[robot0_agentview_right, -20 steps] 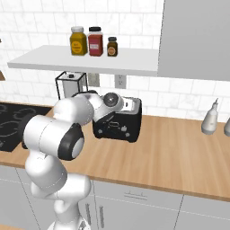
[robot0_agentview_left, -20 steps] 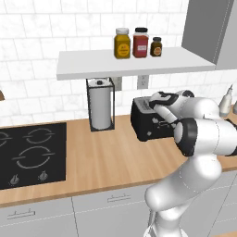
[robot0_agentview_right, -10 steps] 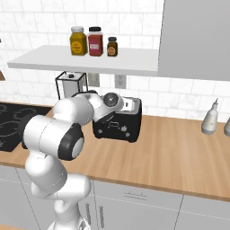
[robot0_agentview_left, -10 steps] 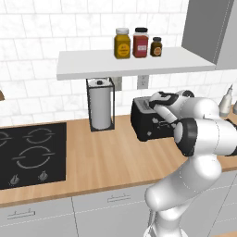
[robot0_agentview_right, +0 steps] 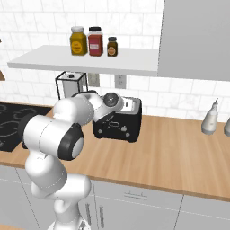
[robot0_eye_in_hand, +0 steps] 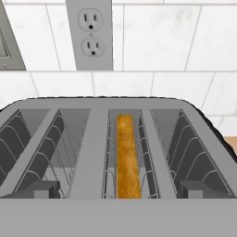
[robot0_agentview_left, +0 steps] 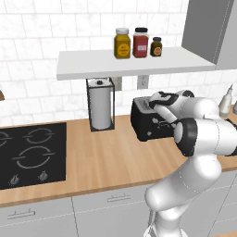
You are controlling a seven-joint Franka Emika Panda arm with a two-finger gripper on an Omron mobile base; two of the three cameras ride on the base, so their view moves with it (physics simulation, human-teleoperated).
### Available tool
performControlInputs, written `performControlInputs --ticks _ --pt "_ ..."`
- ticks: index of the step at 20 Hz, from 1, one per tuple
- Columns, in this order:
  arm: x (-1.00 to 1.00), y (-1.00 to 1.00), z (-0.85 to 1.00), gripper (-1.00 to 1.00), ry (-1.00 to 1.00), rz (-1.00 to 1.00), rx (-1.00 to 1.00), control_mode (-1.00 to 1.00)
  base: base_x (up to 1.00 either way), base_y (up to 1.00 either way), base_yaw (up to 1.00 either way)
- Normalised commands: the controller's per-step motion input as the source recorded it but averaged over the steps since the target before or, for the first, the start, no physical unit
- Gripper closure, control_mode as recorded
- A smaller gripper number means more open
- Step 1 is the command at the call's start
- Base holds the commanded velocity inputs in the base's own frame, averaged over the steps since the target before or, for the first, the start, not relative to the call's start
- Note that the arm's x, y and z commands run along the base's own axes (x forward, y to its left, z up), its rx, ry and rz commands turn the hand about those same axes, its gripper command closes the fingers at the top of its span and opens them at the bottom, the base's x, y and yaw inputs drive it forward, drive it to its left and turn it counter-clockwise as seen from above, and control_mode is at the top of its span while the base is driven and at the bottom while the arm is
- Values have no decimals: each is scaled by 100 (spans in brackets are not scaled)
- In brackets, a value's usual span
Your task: Start the toaster. Once the lever pops up, take the bread to the plate on the dining counter.
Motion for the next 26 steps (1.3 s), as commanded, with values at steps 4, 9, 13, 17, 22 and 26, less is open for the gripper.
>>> performControlInputs --ticks 4,9,13,17,22,26 --pt "0 0 0 -100 0 0 0 -100 0 0 0" --pt "0 0 0 -100 0 0 0 -100 0 0 0" --pt "0 0 0 -100 0 0 0 -100 0 0 0" --pt "0 0 0 -100 0 0 0 -100 0 0 0" --pt "0 0 0 -100 0 0 0 -100 0 0 0" --pt "0 0 0 -100 0 0 0 -100 0 0 0"
